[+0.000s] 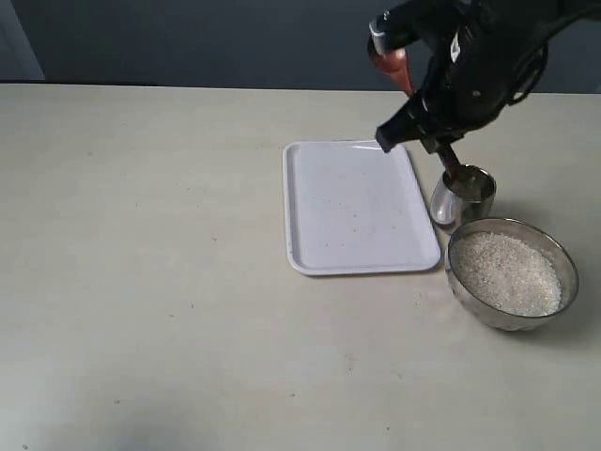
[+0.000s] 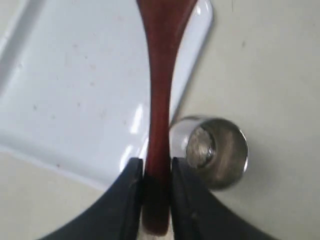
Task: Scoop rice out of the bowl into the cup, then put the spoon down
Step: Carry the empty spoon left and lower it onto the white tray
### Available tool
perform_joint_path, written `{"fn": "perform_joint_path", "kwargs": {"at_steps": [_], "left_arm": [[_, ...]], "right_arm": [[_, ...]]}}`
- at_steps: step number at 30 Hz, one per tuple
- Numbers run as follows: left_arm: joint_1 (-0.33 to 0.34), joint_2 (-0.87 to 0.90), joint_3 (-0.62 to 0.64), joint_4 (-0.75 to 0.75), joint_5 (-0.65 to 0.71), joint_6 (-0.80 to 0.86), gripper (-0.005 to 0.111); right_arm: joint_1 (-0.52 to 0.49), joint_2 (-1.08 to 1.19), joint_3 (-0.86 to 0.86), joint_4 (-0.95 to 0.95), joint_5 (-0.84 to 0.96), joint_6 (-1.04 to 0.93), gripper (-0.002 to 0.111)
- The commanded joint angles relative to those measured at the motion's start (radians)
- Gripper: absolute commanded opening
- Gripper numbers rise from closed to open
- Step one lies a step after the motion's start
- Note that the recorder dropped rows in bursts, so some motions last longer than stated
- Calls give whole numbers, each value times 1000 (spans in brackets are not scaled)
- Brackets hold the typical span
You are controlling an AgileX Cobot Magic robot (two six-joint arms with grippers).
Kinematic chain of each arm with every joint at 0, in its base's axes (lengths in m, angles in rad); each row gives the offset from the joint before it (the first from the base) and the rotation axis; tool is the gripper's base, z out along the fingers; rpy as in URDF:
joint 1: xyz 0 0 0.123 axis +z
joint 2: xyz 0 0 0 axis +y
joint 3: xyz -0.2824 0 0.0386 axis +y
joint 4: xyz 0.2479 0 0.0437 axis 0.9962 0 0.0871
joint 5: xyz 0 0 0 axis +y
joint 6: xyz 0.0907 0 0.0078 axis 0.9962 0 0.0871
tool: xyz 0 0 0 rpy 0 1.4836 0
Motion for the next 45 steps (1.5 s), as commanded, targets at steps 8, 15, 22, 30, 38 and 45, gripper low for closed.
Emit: {"fn": "perform_joint_path", "kwargs": {"at_steps": [8, 15, 22, 30, 38, 45], "left_arm": [[0, -5, -3, -3, -8, -5, 0], [0, -5, -3, -3, -8, -5, 0], [0, -5, -3, -3, -8, -5, 0], [0, -5, -3, -3, -8, -5, 0], [0, -5, -3, -3, -8, -5, 0], [0, -5, -3, -3, -8, -5, 0]], "right_arm": [[-3, 255, -186, 120, -18, 14, -1], [-38, 399, -233, 180, 43, 16, -1], [-41, 444, -236, 211, 30, 12, -1], [-41, 465, -236, 214, 27, 5, -1], [-41, 468, -236, 223, 33, -5, 15], [-41, 468, -236, 234, 33, -5, 27]]}}
